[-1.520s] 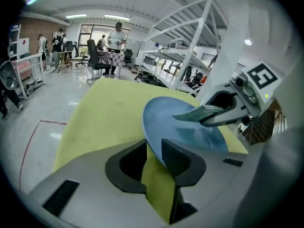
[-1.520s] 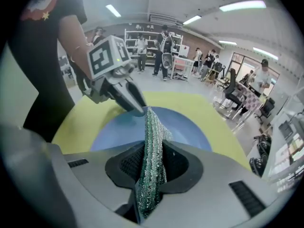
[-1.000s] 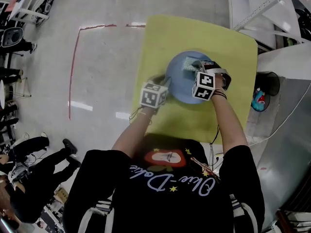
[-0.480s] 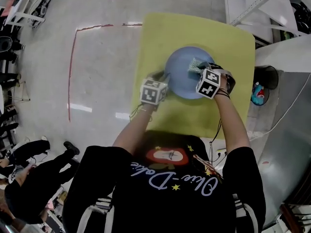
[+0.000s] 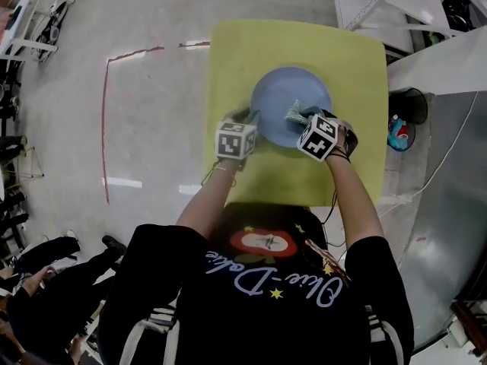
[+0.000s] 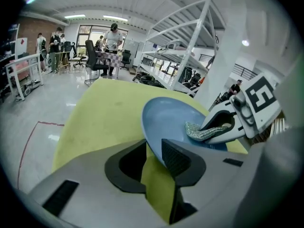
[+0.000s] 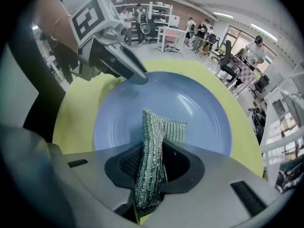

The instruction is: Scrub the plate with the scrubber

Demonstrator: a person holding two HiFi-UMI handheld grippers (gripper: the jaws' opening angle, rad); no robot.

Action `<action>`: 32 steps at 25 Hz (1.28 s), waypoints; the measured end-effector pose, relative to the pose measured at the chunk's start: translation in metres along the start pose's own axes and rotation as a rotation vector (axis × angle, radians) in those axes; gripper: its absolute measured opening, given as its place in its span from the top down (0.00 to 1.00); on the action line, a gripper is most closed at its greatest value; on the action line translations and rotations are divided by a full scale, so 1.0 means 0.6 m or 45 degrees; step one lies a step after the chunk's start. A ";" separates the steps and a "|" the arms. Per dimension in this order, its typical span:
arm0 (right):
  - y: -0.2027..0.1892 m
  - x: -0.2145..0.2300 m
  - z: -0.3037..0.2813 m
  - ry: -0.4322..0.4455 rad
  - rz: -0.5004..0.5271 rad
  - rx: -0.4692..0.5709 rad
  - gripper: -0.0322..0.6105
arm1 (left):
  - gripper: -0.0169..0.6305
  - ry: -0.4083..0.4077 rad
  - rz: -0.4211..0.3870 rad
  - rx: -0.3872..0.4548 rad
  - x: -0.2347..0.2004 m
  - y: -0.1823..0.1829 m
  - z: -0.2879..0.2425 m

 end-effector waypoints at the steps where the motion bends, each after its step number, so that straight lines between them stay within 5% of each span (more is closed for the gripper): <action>1: -0.001 -0.006 0.001 0.016 -0.049 0.016 0.84 | 0.84 -0.001 0.003 0.001 0.001 0.000 -0.001; 22: 0.020 -0.077 0.010 0.151 -0.119 0.098 0.84 | 0.85 -0.022 0.036 0.004 0.005 0.002 -0.003; 28: 0.016 -0.065 0.039 0.006 -0.280 0.347 0.84 | 0.78 -0.097 0.042 0.133 -0.005 -0.003 0.020; 32: 0.024 -0.057 0.080 -0.082 -0.454 0.552 0.85 | 0.84 -0.088 -0.067 0.233 0.000 0.003 0.067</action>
Point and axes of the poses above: the fingertips, and each gripper's own axes: z backward along the fingers, x to its right, y out of its top, the point moved 6 cm from there along z, backward along the fingers, and after that the axes turned 6 degrees about -x, right-handed, at the moved point
